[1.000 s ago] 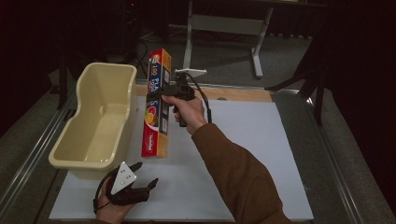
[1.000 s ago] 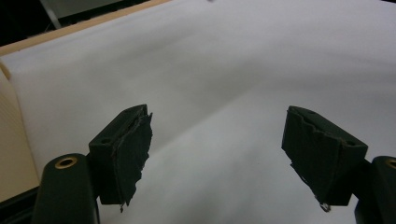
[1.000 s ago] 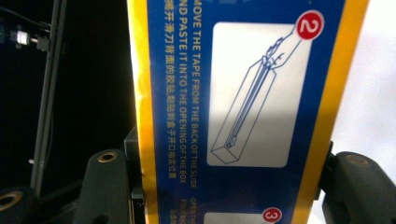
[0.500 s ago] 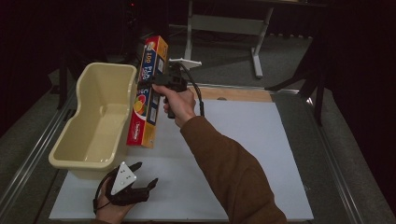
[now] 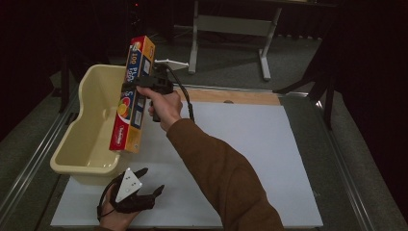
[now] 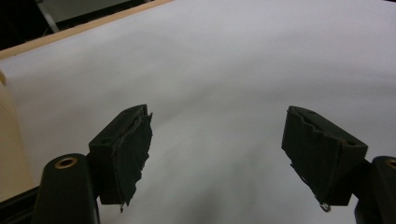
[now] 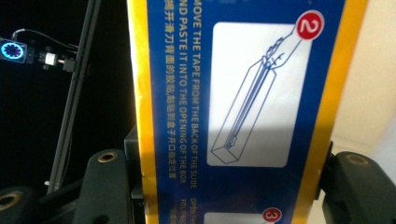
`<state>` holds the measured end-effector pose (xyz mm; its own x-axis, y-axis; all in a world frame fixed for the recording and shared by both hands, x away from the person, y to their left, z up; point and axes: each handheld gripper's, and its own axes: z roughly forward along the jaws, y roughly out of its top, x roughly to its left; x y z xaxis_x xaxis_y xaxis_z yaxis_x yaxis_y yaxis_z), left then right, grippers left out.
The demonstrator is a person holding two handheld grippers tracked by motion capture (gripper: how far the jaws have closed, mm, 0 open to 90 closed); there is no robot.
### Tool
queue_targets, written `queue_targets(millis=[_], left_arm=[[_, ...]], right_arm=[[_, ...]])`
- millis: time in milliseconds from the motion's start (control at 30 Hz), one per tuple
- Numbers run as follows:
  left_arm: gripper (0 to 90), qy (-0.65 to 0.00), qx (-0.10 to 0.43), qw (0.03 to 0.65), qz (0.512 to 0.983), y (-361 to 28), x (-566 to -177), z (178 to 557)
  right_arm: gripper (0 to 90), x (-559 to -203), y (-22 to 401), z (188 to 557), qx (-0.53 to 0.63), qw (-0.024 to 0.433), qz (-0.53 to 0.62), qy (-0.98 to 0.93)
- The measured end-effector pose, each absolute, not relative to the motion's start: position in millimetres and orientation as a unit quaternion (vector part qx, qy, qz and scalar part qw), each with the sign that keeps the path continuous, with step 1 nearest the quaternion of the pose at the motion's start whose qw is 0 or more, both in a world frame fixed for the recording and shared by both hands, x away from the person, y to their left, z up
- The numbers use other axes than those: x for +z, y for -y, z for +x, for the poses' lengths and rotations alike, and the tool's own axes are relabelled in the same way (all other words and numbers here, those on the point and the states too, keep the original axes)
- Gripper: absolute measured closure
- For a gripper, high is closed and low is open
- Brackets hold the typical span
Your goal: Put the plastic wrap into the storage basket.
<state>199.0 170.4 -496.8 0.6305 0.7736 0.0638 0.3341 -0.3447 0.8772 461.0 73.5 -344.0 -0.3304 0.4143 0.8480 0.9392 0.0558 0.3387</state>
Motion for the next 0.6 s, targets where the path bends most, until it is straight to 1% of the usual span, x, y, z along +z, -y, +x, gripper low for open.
queue_targets(millis=[133,233,600], left_arm=[[23.8,-0.353,0.244,0.451,0.782,-170.8,-496.8,198.6],[23.8,-0.351,0.245,0.452,0.782,-170.0,-496.6,197.6],[23.9,-0.351,0.241,0.458,0.781,-169.7,-497.4,197.0]], right_arm=[[39.6,-345.2,-85.3,458.0,-0.466,0.286,-0.504,0.668],[39.6,-352.8,-97.7,457.6,-0.468,0.300,-0.512,0.655],[39.6,-365.5,-119.5,457.1,-0.457,0.296,-0.520,0.659]])
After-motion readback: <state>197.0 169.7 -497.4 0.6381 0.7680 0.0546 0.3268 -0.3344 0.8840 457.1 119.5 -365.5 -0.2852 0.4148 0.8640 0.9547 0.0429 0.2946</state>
